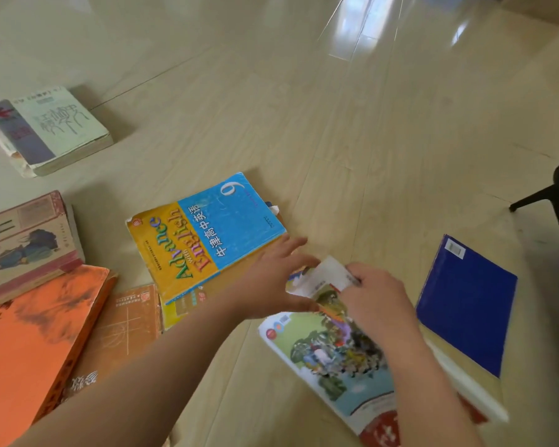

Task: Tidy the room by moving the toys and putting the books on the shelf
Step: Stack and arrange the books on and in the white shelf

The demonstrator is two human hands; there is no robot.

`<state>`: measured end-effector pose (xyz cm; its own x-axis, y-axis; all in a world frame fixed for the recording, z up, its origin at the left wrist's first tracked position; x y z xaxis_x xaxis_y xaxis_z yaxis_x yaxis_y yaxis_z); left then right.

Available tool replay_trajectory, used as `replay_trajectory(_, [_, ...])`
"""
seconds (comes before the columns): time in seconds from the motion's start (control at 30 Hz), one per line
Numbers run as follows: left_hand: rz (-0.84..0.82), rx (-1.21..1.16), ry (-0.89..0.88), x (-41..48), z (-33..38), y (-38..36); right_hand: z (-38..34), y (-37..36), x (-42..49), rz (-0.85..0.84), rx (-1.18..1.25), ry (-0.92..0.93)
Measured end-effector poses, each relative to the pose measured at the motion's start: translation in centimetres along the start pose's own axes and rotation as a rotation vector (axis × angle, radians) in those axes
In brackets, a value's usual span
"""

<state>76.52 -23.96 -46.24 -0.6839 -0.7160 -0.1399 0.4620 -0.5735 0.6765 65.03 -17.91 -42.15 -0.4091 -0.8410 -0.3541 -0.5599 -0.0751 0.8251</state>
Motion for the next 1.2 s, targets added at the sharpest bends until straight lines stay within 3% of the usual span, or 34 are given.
replay_trajectory(0.1, [0.038, -0.055, -0.021, 0.2, 2.3, 0.8, -3.0, 2.9, -0.5, 0.041, -0.002, 0.142])
replay_trajectory(0.17, [0.222, -0.252, 0.036, -0.3, 3.1, 2.9, -4.7, 4.5, -0.4, 0.158, 0.074, 0.227])
replay_trajectory(0.27, [0.518, -0.357, 0.177, -2.1, 1.4, 6.1, -6.3, 5.4, -0.1, 0.389, 0.177, 0.300])
replay_trajectory(0.33, [0.694, -0.666, 0.301, -3.8, -1.7, 7.1, -5.5, 4.7, 0.3, 0.536, 0.188, 0.207])
replay_trajectory(0.37, [0.774, -0.908, 0.357, -4.7, -3.1, 7.1, -4.1, 3.8, 0.6, 0.570, 0.251, 0.076])
replay_trajectory(0.43, [0.882, -1.365, 0.507, -6.3, -6.2, 6.2, -1.2, 0.0, 0.4, 0.467, 0.587, -0.284])
replay_trajectory(0.5, [0.871, -1.642, 0.663, -7.3, -8.3, 4.7, -1.7, -6.3, -0.4, 0.128, 1.112, -0.529])
replay_trajectory(0.57, [0.832, -1.792, 0.707, -7.7, -9.0, 4.4, -6.2, -10.4, -0.9, -0.262, 1.465, -0.485])
replay_trajectory(0.63, [0.814, -1.870, 0.658, -7.7, -9.7, 4.9, -8.8, -11.3, -0.3, -0.339, 1.471, -0.335])
replay_trajectory(0.73, [0.863, -1.868, 0.570, -7.9, -11.7, 6.1, -10.6, -9.2, 2.6, -0.135, 1.135, -0.114])
replay_trajectory(0.83, [0.811, -1.708, 0.874, -9.4, -14.5, 2.4, -10.9, -9.4, 5.7, -0.129, 0.816, 0.006])
replay_trajectory(0.97, [0.727, -1.435, 1.268, -12.9, -18.1, -1.2, -8.3, -12.6, 7.8, -0.232, 0.454, -0.088])
replay_trajectory(1.1, [0.688, -0.454, 1.371, -15.7, -21.5, 3.8, -5.9, -14.2, 8.7, -0.176, 0.323, -0.142])
replay_trajectory(1.13, [0.686, -0.384, 1.362, -15.6, -21.6, 4.8, -5.6, -14.2, 9.2, -0.151, 0.243, -0.146])
replay_trajectory(1.2, [0.639, -0.588, 1.290, -14.1, -21.7, 5.2, -4.7, -13.8, 10.3, -0.096, 0.015, -0.167])
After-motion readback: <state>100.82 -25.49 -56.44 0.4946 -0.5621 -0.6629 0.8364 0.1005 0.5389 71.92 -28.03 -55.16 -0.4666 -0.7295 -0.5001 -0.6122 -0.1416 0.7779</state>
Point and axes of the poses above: each hand's wrist, its own x-axis towards the middle knuckle, its own y-axis out of the back of the hand, z = x × y, the point moved 8 cm from there along x, towards the middle knuckle, and after that the axes turned 3 degrees about z, right-handed, at the moved point
